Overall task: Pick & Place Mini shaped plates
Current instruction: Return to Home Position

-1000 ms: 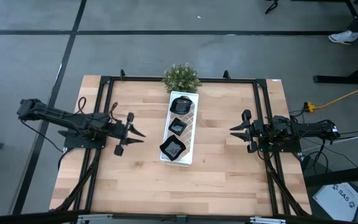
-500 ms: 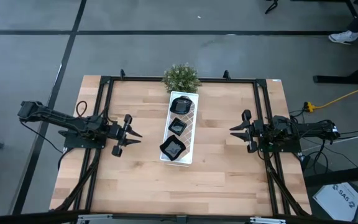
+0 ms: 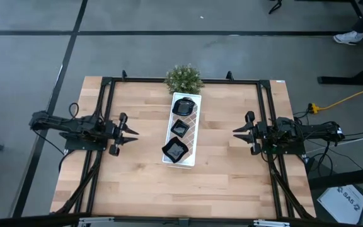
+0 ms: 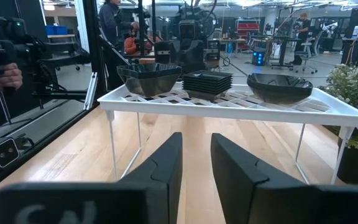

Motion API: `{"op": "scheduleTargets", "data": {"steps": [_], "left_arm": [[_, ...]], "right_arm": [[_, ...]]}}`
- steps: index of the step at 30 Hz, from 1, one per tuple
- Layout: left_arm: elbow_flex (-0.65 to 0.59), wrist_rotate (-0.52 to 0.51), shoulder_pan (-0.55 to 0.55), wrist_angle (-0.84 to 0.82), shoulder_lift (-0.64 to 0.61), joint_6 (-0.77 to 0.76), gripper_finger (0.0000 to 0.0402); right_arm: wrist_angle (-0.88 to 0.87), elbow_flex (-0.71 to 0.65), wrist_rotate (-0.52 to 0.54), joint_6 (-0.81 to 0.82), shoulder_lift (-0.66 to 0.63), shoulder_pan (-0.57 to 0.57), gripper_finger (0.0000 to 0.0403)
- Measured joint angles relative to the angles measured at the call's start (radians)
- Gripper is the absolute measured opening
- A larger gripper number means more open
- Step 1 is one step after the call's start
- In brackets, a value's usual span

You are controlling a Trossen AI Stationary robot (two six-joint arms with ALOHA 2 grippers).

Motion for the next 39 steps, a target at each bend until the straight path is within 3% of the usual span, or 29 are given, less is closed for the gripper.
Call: {"op": "scheduleTargets", "data": {"steps": [2, 6, 39], "left_arm": [[0.000, -0.001, 0.000, -0.070, -0.062, 0.000, 0.0093], [0.003, 0.006, 0.000, -0.125, -0.071, 0.008, 0.0095], [0.005, 0.026, 0.004, -0.132, -0.051, 0.042, 0.0092]], "right_arm": [[0.000, 0.000, 0.000, 0.000, 0.000, 0.000, 0.0085], [0.000, 0.000, 0.000, 0.000, 0.000, 0.000, 0.0085], [-0.001, 0.000, 0.000, 0.000, 0.000, 0.000, 0.0085]]}}
